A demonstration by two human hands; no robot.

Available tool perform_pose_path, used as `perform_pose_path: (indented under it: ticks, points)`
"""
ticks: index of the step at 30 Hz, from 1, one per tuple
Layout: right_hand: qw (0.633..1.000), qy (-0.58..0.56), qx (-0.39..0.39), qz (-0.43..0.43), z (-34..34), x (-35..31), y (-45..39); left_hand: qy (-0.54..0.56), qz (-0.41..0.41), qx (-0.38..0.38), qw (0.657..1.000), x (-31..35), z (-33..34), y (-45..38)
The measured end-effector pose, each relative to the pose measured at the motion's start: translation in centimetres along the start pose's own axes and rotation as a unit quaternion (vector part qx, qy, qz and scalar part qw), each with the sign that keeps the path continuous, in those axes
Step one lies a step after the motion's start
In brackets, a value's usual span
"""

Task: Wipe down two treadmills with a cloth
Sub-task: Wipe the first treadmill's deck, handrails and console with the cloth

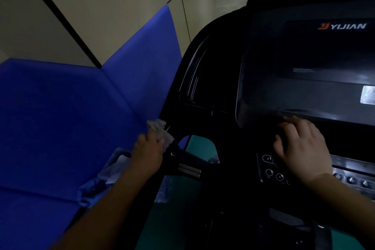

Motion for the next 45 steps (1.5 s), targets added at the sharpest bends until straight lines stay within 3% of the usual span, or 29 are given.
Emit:
perform_pose_path:
  ticks: [6, 15, 18, 22, 27, 36, 42, 45]
  points:
    - [1.000, 0.007, -0.002, -0.004, 0.0, -0.1, 0.0, 0.111, 0.013, -0.069, 0.991, 2.5, -0.9, -5.2]
    - [1.000, 0.005, -0.005, -0.028, -0.2, 0.0, 0.2, -0.012, 0.038, -0.007, 0.999, -1.2, 0.1, 3.0]
    - [1.000, 0.002, -0.007, -0.028, -0.5, -0.1, 0.3, -0.032, -0.022, -0.013, 0.999, -1.7, -0.6, 6.5]
    - [0.999, 0.006, -0.021, -0.024, -0.7, -0.2, 0.4, -0.114, 0.016, 0.038, 0.993, -3.0, -0.4, 10.5]
    - [0.999, 0.020, -0.030, -0.020, -0.9, -0.3, 0.6, -0.089, -0.033, 0.018, 0.995, -5.5, 0.3, 14.5]
    - [0.999, 0.016, -0.049, -0.012, -1.6, -0.7, 0.7, -0.101, -0.073, 0.067, 0.990, -8.3, 0.4, 21.3]
    - [0.999, 0.008, -0.046, -0.015, -1.3, -0.5, 0.8, -0.054, -0.148, 0.071, 0.985, -6.7, 0.5, 19.5]
    - [0.999, 0.004, -0.036, -0.016, -1.0, -0.3, 0.7, -0.036, -0.139, 0.093, 0.985, -6.3, 1.4, 18.9]
Point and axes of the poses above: each hand's wrist, its own y-axis away from the middle knuckle, its own z-axis out of the palm, x = y × z, the point moved 2 cm from there along -y, towards the middle knuckle, and after that the axes turned 2 degrees about z, right-handed, at the moved point
